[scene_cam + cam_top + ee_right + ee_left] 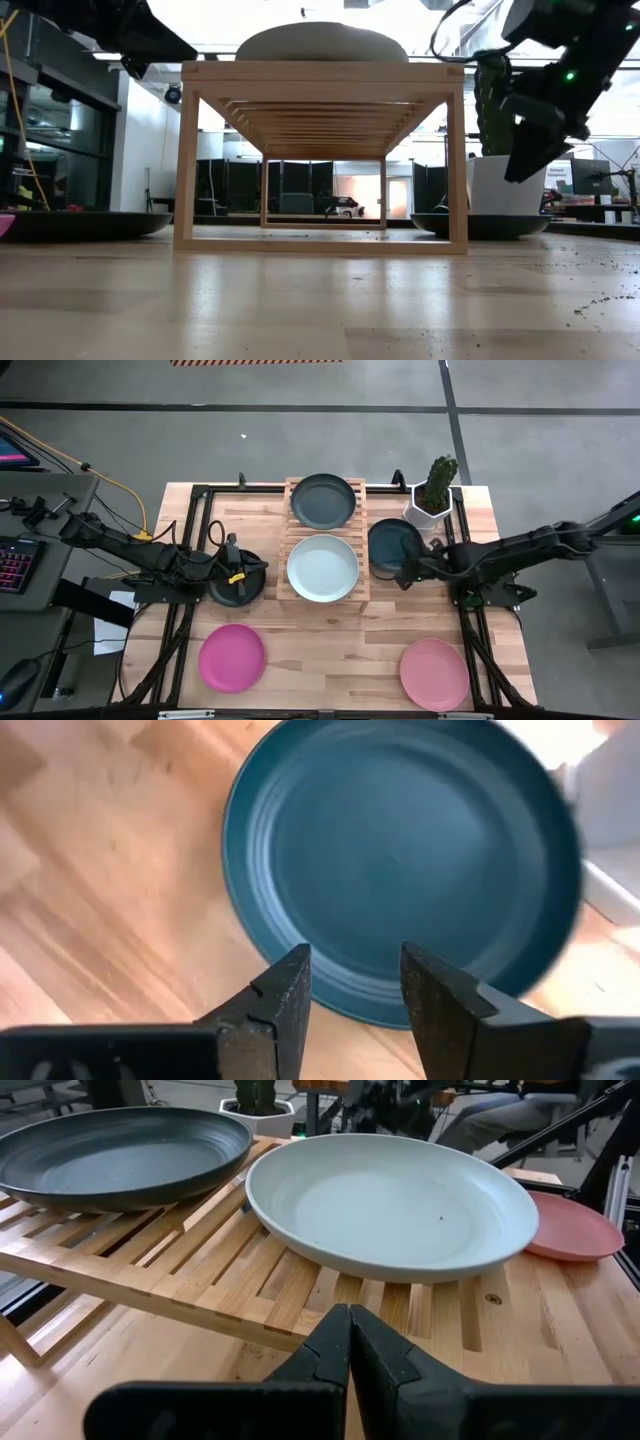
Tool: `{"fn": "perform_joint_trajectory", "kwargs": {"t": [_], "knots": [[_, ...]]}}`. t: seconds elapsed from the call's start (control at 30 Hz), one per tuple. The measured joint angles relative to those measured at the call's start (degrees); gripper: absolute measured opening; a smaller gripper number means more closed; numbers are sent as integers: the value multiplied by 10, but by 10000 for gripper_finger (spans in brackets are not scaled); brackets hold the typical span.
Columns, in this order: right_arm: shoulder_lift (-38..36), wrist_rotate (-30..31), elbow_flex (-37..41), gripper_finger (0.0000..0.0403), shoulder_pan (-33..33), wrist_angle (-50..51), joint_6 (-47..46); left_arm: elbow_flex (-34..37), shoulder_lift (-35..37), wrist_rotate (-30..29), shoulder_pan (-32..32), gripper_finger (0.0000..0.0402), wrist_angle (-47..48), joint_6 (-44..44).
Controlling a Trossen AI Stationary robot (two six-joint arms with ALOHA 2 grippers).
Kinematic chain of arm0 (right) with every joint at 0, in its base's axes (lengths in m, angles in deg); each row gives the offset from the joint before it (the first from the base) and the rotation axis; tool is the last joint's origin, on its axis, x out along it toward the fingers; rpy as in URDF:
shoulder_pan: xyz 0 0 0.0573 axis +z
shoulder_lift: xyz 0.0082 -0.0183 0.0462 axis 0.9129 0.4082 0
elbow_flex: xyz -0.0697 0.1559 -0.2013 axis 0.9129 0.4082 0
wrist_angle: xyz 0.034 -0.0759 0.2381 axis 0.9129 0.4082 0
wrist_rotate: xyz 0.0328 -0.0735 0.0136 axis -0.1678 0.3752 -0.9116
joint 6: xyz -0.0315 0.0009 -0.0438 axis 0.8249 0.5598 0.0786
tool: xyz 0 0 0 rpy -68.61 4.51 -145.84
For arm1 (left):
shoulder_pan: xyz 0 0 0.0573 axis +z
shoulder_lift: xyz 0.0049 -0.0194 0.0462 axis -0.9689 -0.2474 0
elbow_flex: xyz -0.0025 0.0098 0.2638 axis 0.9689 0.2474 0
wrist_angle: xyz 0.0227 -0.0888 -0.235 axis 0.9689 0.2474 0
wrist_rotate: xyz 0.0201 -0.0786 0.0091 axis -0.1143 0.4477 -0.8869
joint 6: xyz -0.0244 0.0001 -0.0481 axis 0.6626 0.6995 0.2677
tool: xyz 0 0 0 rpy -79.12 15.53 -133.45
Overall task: Place and stack plates onto a shelf
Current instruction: Stack dark blue plate on top of the white plate on the shelf
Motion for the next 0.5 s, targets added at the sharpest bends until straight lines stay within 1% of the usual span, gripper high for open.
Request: {"fn": "perform_joint_trajectory", "kwargs": {"t": [0.1, 0.27, 0.5], "knots": [[35, -30, 0, 136, -9, -21, 38, 0, 0, 0, 0, 0, 0, 0], [78, -68, 0, 136, -16, -21, 74, 0, 0, 0, 0, 0, 1, 0], [100, -74, 0, 136, -16, -25, 91, 0, 0, 1, 0, 0, 1, 0]]}}
